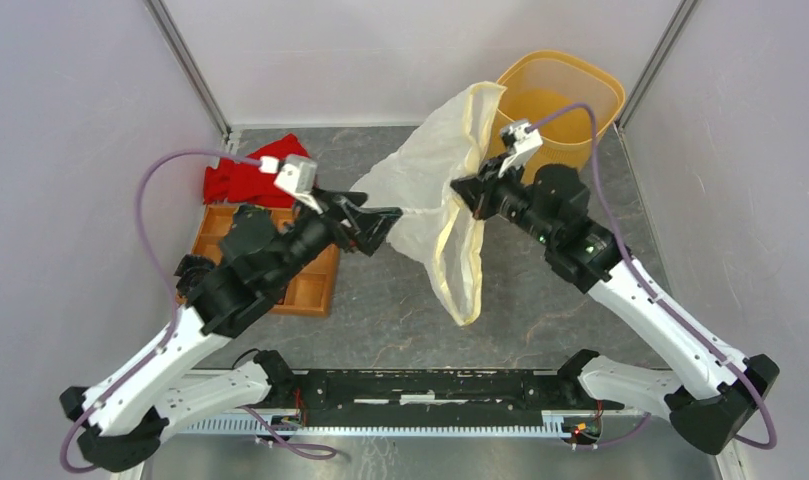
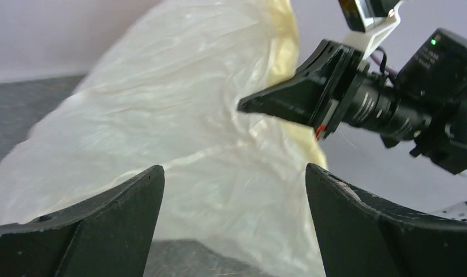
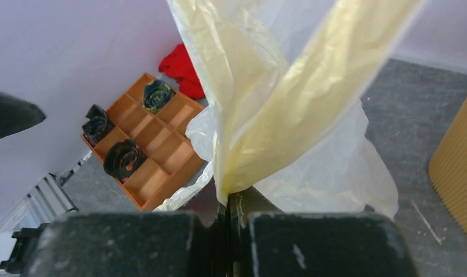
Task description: Put the trash bags into the trash bin
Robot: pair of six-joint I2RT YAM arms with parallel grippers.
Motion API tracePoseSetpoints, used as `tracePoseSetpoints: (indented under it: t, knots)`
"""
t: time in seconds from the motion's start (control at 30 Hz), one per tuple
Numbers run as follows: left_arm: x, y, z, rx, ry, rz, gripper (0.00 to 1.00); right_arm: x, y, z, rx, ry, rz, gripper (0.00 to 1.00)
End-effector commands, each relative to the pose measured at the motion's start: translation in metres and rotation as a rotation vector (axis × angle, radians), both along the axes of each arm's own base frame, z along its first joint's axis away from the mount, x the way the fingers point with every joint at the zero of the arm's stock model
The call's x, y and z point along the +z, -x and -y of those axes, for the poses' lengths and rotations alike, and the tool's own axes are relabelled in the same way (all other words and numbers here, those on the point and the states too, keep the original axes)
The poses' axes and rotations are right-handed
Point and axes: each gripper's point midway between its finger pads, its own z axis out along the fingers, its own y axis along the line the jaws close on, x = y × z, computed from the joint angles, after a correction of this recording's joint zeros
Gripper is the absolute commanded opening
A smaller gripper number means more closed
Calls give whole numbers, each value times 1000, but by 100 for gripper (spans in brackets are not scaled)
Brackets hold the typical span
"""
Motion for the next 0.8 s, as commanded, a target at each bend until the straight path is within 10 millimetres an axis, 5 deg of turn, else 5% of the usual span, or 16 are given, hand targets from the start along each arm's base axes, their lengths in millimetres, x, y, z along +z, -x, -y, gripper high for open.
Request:
tracePoseSetpoints:
  t: [0.0,0.17,0.37,0.77]
  knots:
    - [-11,1,-43,127,-152,89,98,32,25,-11,257,-22,2,1]
    - [-8,43,-17,-160,-177,207,100,48,55,-26,493,45,32,1]
    - [-35,79,18,-496,-283,419,100,42,76,-37,651,21,-6,1]
    - [-17,53,45,-412,-218,677,100,37,118,-49,883,-60,-37,1]
